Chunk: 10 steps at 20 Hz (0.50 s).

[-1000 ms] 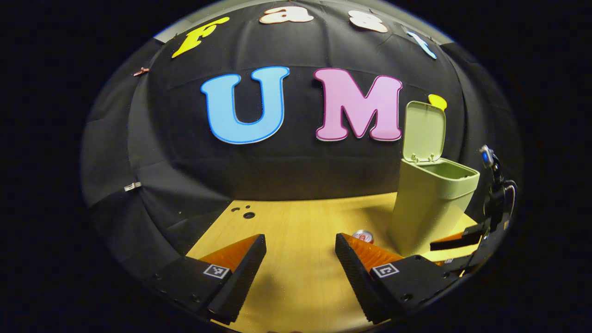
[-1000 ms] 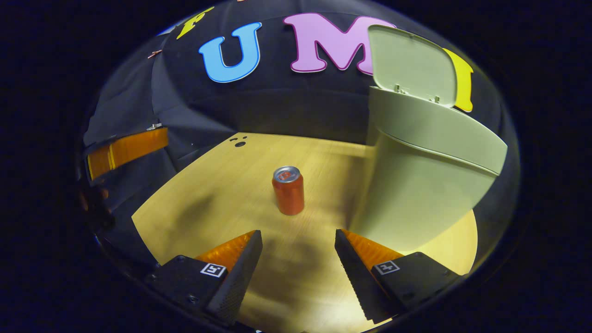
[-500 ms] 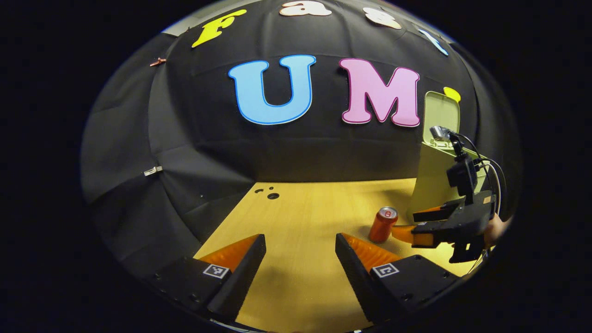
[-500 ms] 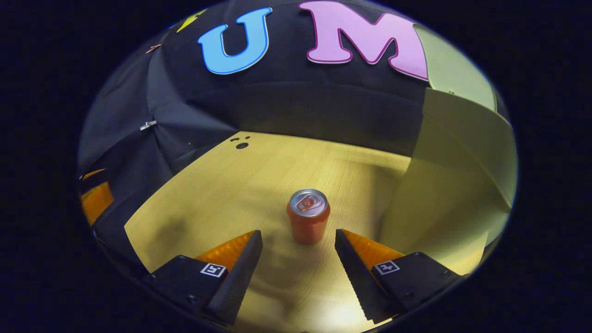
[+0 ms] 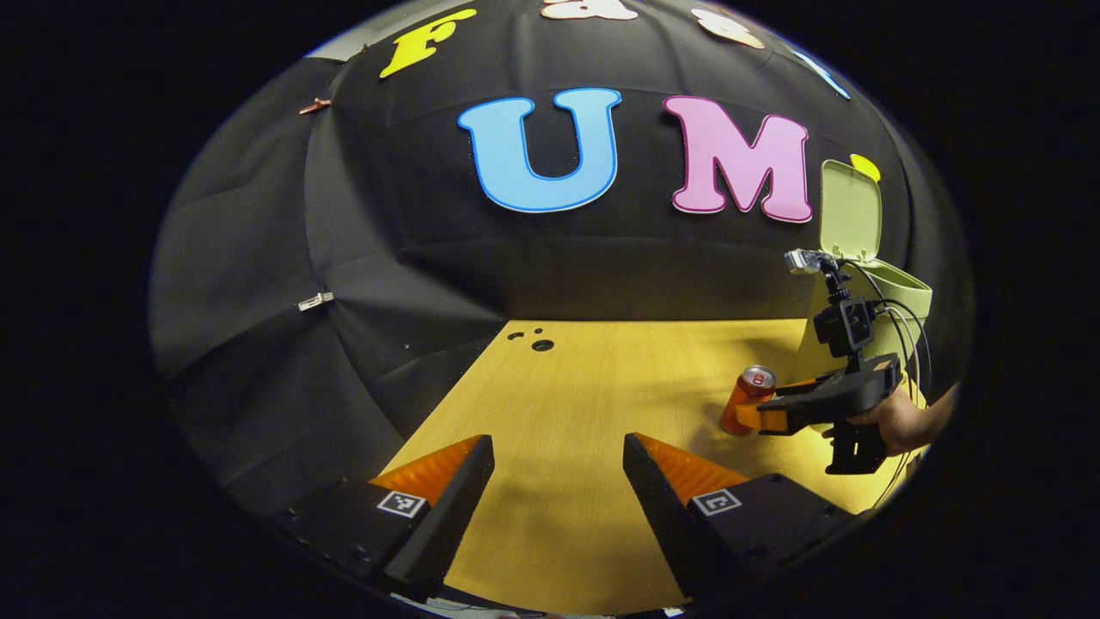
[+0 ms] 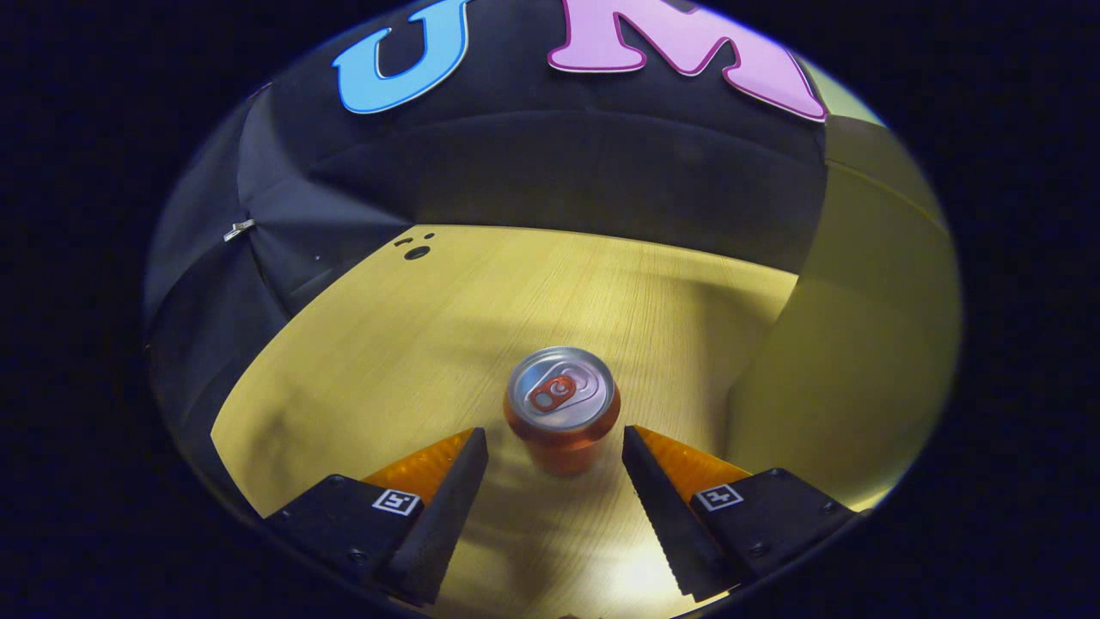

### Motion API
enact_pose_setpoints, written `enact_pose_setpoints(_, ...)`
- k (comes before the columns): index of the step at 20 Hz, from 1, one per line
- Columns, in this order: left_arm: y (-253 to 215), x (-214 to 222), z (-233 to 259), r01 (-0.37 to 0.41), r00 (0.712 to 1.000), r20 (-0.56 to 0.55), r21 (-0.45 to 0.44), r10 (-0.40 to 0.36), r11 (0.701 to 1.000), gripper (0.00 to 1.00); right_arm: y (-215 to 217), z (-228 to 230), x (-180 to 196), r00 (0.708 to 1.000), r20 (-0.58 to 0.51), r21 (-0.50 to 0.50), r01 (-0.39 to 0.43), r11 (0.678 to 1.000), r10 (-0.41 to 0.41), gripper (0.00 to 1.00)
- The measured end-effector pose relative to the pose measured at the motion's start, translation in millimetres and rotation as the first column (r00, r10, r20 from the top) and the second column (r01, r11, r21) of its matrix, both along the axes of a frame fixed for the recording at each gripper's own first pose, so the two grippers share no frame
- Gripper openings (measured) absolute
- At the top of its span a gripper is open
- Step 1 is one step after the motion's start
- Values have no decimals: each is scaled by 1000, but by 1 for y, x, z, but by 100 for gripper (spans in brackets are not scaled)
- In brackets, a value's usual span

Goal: Press the lid of the desktop garbage bin to open it, pick up the crumpled paper on the desktop and throw it into the bin, then pick up the pop can on the desktop and drop it into the bin, and finally close the garbage bin lid.

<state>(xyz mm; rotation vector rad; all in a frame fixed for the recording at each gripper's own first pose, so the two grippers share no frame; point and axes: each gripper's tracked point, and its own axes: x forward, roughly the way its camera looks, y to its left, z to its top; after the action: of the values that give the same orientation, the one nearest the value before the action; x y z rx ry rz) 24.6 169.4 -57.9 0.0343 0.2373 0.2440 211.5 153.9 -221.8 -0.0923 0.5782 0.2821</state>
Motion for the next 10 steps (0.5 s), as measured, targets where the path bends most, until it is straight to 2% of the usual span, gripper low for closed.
enact_pose_setpoints(10, 6, 0, -2, -33, 999, -23, 12, 33, 999, 96, 4, -19, 37, 1000, -6, -39, 22, 999, -22, 99)
